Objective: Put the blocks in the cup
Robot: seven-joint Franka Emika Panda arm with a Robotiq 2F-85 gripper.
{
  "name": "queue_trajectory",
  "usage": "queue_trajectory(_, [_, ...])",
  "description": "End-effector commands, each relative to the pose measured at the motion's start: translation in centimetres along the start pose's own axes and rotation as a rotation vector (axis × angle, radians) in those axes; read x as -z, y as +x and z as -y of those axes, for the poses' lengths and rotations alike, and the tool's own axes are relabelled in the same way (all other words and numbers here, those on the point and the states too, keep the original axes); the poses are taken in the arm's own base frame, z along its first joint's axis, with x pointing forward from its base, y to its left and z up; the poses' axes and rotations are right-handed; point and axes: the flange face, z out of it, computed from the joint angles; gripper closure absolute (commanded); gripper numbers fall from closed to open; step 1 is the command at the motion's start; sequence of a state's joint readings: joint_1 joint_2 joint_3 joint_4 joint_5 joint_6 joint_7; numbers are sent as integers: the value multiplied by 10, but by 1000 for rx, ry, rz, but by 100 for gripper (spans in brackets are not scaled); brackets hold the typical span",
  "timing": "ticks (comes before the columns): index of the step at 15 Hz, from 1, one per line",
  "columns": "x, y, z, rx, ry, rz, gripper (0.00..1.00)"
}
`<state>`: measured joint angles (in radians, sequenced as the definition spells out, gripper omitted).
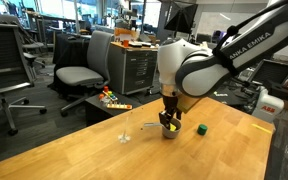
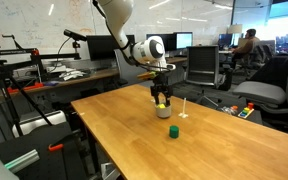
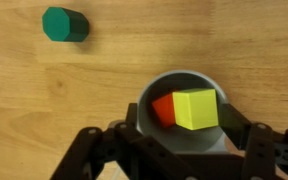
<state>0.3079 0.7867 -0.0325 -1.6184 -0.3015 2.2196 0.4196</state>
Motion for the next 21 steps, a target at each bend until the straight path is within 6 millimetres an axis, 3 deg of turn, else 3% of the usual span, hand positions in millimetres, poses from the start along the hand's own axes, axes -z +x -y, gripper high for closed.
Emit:
queue_trajectory(1, [11,0,-1,-14,10,15,0])
queue_trajectory(7, [30,-3,-25,-47,26,-4,0])
queue_trajectory(12, [34,-27,-61,-75,20,9,0])
queue_trajectory(17, [3,-63,-107,-94,-26,80,0])
queue_trajectory(21, [-24,-87,-131,23,-63,153,0])
